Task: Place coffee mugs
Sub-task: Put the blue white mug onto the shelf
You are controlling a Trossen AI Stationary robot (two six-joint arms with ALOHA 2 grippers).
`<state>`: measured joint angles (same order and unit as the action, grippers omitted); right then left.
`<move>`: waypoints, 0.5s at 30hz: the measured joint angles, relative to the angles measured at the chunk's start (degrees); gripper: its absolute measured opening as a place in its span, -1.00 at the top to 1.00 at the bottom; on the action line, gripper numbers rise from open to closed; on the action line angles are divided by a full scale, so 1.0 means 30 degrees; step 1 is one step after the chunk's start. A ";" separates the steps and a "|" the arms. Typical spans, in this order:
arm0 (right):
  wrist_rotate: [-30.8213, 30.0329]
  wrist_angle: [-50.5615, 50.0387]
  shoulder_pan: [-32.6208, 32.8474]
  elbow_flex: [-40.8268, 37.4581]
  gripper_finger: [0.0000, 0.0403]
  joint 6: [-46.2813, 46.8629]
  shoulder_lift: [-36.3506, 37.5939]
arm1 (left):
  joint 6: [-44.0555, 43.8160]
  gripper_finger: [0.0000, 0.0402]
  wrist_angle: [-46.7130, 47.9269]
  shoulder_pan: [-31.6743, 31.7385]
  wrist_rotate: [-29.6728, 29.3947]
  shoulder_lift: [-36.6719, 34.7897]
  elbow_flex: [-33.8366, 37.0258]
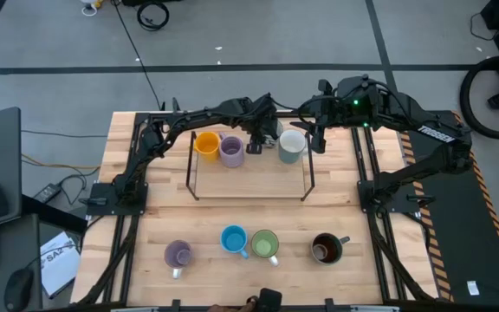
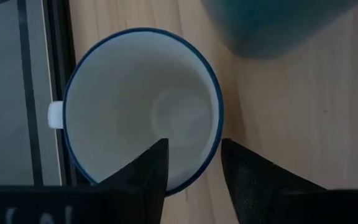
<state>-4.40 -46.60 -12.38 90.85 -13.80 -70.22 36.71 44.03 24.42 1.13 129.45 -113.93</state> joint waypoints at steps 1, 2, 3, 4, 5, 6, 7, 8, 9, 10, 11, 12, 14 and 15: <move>0.0000 -0.0082 0.0000 0.0004 0.24 0.0000 0.0000 | 0.0000 0.27 0.0000 0.0000 -0.0007 0.0000 0.0000; 0.0000 -0.0127 0.0000 -0.0002 0.24 0.0007 0.0000 | 0.0007 0.30 0.0013 0.0000 0.0006 0.0000 0.0000; 0.0000 -0.0034 0.0000 -0.0076 0.24 0.0022 0.0000 | 0.0000 0.33 0.0039 0.0000 0.0007 0.0000 0.0000; 0.0000 0.0164 0.0000 -0.0242 0.24 0.0022 0.0012 | 0.0004 0.36 0.0059 0.0000 0.0007 0.0000 0.0000; -0.0034 0.0215 0.0000 -0.0409 0.24 0.0022 0.0015 | 0.0006 0.39 0.0094 0.0000 0.0000 0.0000 0.0000; -0.0126 0.0209 -0.0003 -0.0606 0.24 0.0029 0.0007 | 0.0007 0.42 0.0134 0.0000 0.0000 0.0000 0.0000; -0.0160 0.0226 -0.0038 -0.0850 0.24 0.0026 0.0007 | 0.0007 0.44 0.0161 0.0000 0.0000 0.0000 0.0000; -0.0160 0.0285 -0.0069 -0.1108 0.24 0.0007 0.0007 | 0.0007 0.46 0.0175 0.0000 0.0000 0.0000 0.0000; -0.0169 0.0466 -0.0081 -0.1454 0.24 -0.0022 0.0007 | 0.0007 0.48 0.0203 0.0000 0.0001 0.0000 0.0000; -0.0189 0.0601 -0.0095 -0.1799 0.24 -0.0029 0.0014 | 0.0007 0.50 0.0237 0.0000 0.0000 0.0000 0.0000; -0.0230 0.0589 -0.0101 -0.2137 0.24 -0.0029 0.0054 | 0.0007 0.52 0.0248 0.0000 0.0003 0.0000 0.0000; -0.0342 0.0590 -0.0131 -0.2541 0.24 -0.0018 0.0155 | 0.0007 0.55 0.0260 -0.0006 0.0000 0.0000 0.0000; -0.0808 0.1206 -0.0131 -0.3595 0.24 0.0012 0.0646 | 0.0004 0.59 0.0347 -0.0007 0.0011 0.0000 0.0000; -0.1090 0.1755 -0.0115 -0.4249 0.24 0.0042 0.0989 | 0.0007 0.61 0.0389 -0.0007 0.0015 0.0000 0.0000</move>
<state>-7.68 -41.34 -12.73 78.11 -13.68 -67.25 36.73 45.20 24.40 1.17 129.45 -113.93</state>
